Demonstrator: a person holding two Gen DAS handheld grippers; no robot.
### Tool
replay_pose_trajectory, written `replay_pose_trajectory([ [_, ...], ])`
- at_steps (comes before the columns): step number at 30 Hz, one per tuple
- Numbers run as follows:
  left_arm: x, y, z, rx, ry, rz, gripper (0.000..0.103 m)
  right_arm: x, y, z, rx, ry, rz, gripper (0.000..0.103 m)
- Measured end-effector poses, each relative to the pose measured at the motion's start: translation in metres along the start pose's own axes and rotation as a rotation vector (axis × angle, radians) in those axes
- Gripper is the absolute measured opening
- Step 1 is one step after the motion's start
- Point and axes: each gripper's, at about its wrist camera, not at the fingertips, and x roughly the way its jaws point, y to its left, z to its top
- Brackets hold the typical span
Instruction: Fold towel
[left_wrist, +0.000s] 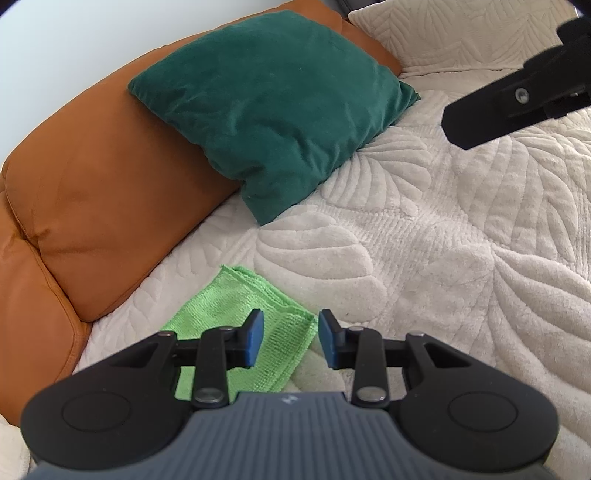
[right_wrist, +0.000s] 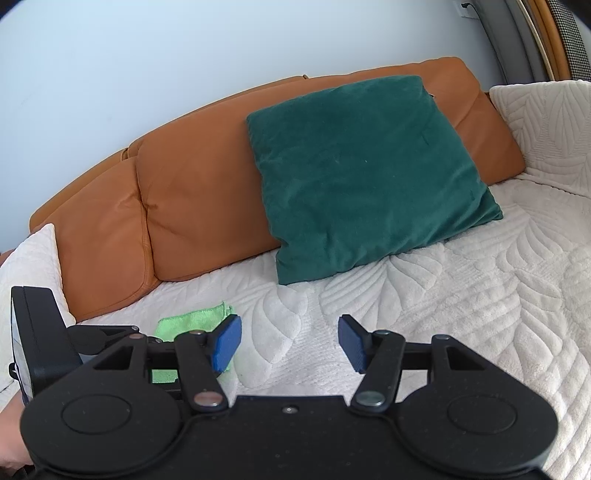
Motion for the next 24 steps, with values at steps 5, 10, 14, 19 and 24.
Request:
replay_pose_trajectory([
  [5, -0.001, 0.002, 0.000, -0.010, 0.000, -0.001, 0.038, 0.000, -0.001, 0.000, 0.002, 0.001, -0.002, 0.059],
  [10, -0.012, 0.006, -0.002, -0.031, -0.021, 0.004, 0.038, 0.001, -0.001, 0.000, -0.002, 0.002, -0.005, 0.059],
  [14, -0.030, 0.017, -0.007, -0.083, -0.044, 0.027, 0.039, 0.005, 0.000, -0.002, -0.017, 0.014, -0.017, 0.059],
  [19, -0.063, 0.046, -0.022, -0.253, -0.067, 0.101, 0.064, 0.017, 0.017, -0.010, -0.128, 0.065, -0.046, 0.059],
  [24, -0.111, 0.064, -0.042, -0.438, -0.103, 0.201, 0.102, 0.021, 0.052, -0.014, -0.228, 0.108, -0.033, 0.059],
])
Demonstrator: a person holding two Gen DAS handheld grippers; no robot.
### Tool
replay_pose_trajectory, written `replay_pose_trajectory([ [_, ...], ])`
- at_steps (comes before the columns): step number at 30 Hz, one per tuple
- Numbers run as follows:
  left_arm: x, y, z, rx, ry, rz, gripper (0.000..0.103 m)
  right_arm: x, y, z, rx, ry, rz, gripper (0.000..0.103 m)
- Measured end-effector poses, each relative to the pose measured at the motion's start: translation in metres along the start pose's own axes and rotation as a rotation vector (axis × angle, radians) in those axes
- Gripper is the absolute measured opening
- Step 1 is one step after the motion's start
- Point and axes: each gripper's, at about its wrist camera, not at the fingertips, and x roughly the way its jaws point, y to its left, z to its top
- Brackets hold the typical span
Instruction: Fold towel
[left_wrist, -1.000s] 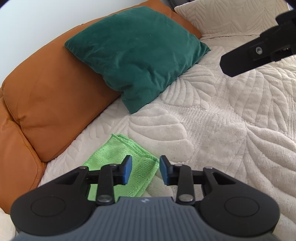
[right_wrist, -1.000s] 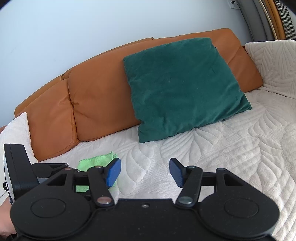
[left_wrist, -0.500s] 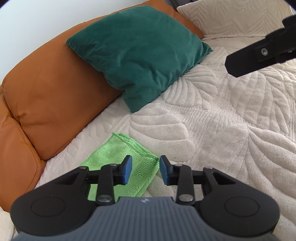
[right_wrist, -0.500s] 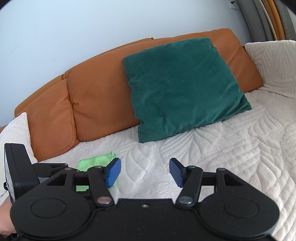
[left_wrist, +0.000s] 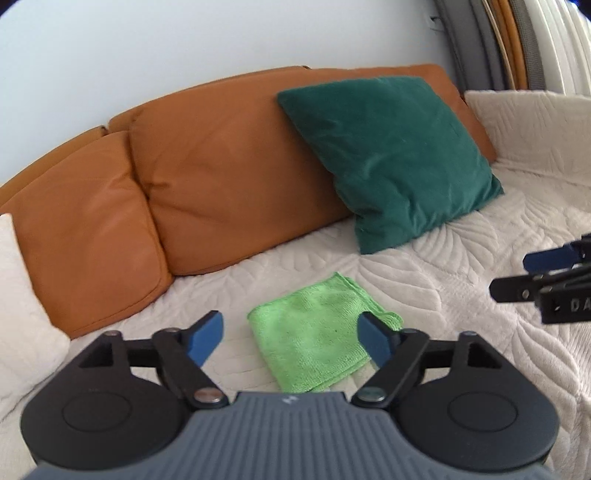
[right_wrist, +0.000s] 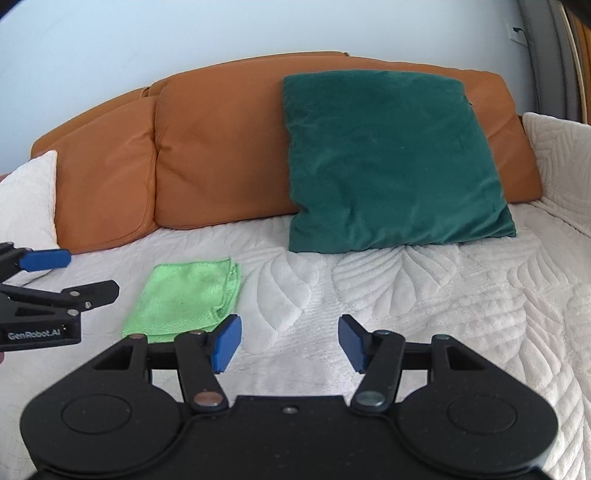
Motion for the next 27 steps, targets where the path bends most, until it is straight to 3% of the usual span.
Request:
replay_pose_trajectory([
  [5, -0.012, 0.004, -0.004, -0.135, 0.029, 0.100, 0.103, 0.000, 0.045, 0.010, -0.118, 0.018, -0.007, 0.059],
  [8, -0.009, -0.002, -0.005, -0.154, 0.044, 0.146, 0.103, 0.003, 0.064, 0.009, -0.191, 0.008, -0.081, 0.059],
  [15, -0.001, -0.014, -0.008, -0.168, 0.054, 0.128, 0.103, 0.007, 0.059, 0.004, -0.210, 0.019, -0.221, 0.059],
  [27, 0.014, -0.031, -0.013, -0.205, 0.094, 0.097, 0.103, 0.014, 0.031, -0.005, -0.133, 0.053, -0.234, 0.059],
])
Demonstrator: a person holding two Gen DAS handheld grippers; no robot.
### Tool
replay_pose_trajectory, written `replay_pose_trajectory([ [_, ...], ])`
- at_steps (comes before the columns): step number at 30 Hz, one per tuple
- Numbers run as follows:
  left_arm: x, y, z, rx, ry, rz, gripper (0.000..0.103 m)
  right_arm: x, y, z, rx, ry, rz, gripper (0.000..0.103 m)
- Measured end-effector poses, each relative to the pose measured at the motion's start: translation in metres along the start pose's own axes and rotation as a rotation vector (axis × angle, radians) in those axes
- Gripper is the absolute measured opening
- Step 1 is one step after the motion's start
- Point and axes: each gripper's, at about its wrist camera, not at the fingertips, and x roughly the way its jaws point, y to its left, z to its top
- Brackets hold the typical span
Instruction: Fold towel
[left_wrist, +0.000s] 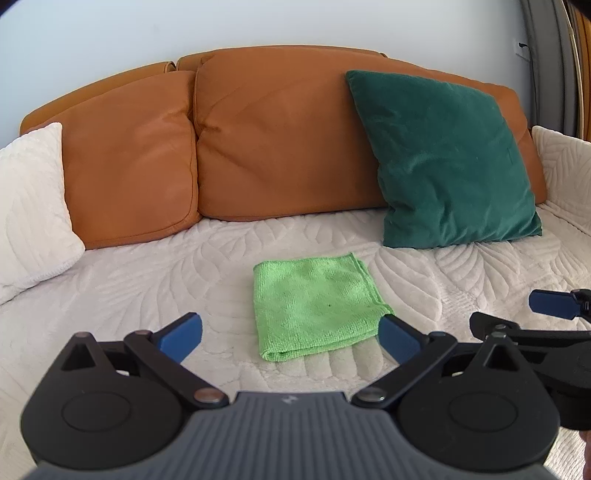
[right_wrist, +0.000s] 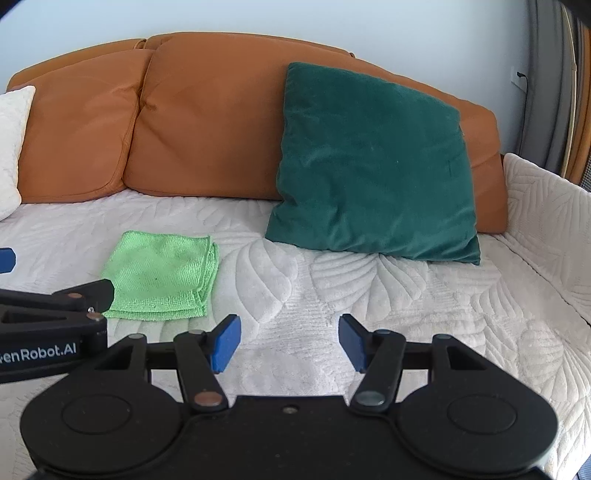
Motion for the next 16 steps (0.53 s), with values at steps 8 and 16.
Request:
replay_pose_trajectory([
  [8, 0.0055, 0.0011, -0.0011, -0.021, 0.012, -0.016, 0.103, 0.0029, -0.0003, -0.0009, 0.001, 0.001, -0.007, 0.059],
  [16, 0.0017, -0.0011, -0.0018, 0.005, -0.028, -0.019, 0.103, 0.0020, -0.0021, -0.0025, 0.011, -0.016, -0.006, 0.059],
])
